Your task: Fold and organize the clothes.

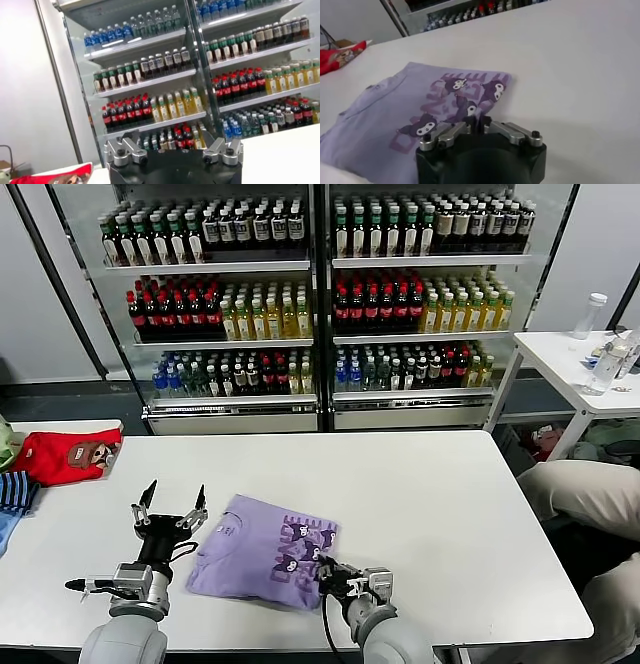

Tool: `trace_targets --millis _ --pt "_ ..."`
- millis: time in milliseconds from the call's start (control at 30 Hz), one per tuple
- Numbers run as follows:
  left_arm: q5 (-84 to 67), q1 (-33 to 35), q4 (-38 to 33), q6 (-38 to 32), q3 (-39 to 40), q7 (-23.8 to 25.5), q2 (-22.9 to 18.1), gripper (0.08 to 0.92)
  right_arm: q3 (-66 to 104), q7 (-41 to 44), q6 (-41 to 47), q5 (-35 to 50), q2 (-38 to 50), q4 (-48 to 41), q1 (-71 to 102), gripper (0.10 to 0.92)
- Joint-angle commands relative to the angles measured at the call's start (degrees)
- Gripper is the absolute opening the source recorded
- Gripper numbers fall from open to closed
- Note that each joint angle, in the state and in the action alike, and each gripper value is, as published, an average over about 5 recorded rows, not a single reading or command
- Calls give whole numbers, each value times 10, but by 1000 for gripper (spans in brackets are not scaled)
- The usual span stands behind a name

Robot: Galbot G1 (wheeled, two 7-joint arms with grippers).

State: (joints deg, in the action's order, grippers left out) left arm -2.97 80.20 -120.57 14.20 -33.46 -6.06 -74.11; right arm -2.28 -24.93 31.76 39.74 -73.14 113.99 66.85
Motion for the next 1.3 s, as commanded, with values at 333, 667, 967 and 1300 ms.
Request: trace_targets --millis 333,667,967,1300 --pt "5 -13 54 -76 -1 20 6 823 151 141 16 -40 99 -36 -62 117" --pt "16 -29 91 -145 6 57 2 823 163 225 2 -209 92 -27 -25 169" --pt "22 -42 101 -162 10 67 -1 823 235 182 -60 -242 97 39 13 423" --pt "20 -69 124 -182 15 99 13 823 295 189 -155 -295 79 -2 19 717"
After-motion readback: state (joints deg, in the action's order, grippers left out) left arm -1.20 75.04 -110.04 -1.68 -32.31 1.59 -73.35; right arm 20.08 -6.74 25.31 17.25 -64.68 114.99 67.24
